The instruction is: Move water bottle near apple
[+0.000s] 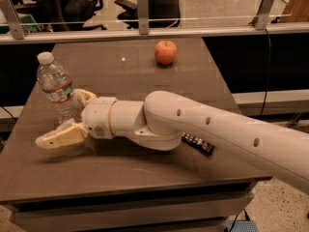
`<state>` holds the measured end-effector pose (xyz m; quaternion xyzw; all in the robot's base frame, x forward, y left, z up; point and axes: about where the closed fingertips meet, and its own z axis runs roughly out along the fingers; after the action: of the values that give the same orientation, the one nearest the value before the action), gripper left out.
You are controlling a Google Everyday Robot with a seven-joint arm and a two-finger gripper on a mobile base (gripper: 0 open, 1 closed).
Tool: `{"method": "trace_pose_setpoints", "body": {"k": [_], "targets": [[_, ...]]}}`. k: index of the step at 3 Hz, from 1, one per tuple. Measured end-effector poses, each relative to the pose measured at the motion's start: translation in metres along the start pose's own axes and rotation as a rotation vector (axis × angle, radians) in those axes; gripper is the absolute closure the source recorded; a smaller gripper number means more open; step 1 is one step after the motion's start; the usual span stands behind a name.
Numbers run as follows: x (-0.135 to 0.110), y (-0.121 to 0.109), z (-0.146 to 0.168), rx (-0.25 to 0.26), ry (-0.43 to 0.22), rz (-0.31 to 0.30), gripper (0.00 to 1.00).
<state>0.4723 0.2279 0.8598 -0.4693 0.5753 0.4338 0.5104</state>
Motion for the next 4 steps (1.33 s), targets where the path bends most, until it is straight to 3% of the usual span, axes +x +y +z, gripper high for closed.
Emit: {"method": "trace_pose_setpoints", "body": {"k": [2, 3, 4], "targets": [[-0.006, 0.007, 0.008, 0.007, -0.013, 0.009, 0.61], [-0.013, -0.002, -0.019, 0.062, -0.004, -0.008, 0.85], [-0.019, -0.008, -0.07, 0.147, 0.001, -0.018, 1.0]]}}
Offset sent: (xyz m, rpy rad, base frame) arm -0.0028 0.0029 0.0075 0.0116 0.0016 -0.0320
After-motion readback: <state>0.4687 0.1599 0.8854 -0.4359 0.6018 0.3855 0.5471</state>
